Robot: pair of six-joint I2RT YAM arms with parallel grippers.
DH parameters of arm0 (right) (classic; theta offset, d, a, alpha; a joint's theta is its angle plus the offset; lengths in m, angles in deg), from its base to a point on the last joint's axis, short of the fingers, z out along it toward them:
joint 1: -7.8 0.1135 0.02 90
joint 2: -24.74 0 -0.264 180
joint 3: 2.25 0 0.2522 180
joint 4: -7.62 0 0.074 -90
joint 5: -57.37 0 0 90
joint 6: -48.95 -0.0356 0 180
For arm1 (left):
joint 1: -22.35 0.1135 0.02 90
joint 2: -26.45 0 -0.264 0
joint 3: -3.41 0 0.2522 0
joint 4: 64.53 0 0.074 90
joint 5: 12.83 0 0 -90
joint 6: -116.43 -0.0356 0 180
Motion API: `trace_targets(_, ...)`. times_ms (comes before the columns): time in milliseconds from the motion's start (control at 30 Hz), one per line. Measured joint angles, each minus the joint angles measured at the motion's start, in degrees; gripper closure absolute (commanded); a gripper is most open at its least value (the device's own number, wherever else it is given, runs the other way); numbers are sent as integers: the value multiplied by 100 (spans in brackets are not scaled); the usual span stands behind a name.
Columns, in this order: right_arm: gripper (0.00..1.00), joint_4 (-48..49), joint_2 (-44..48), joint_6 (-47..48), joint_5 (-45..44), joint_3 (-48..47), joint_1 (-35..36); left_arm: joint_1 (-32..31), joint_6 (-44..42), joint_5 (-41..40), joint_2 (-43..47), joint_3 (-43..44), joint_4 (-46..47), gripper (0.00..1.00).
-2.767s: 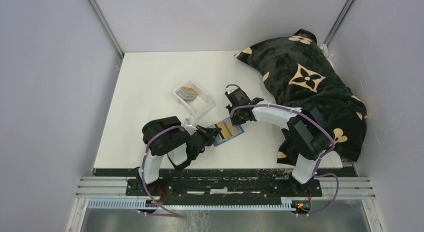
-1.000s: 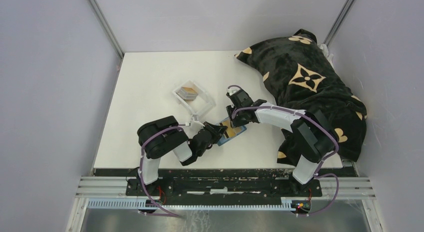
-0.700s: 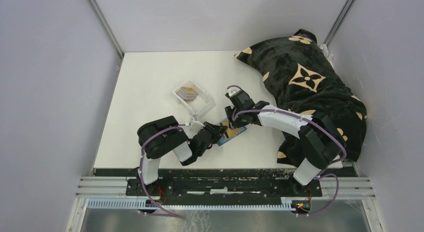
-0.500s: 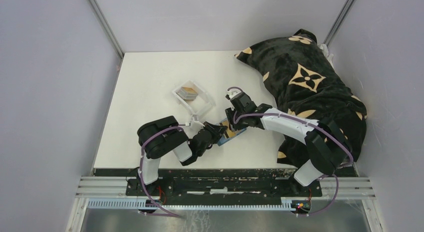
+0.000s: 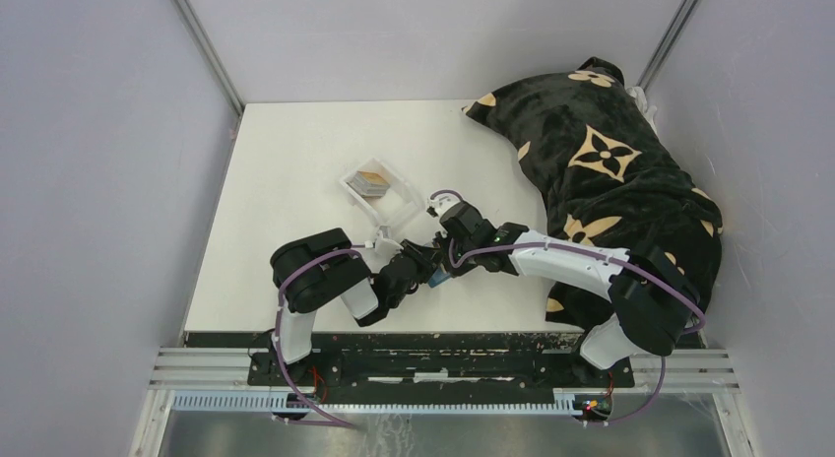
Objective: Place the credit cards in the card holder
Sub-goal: Insert the credit card into the card holder.
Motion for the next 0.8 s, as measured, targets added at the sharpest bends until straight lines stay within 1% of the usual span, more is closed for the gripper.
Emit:
trace_targets(267,99,236,-28,2,20,50,111,13,0,114,0,0,13,71)
trace_targets(500,99,315,-247,0,83,94,146,22,0,144,-4,-37,68,71)
trace_targets(800,99,656,-398,-42,221,310,151,48,0,247,-20,-94,160,71)
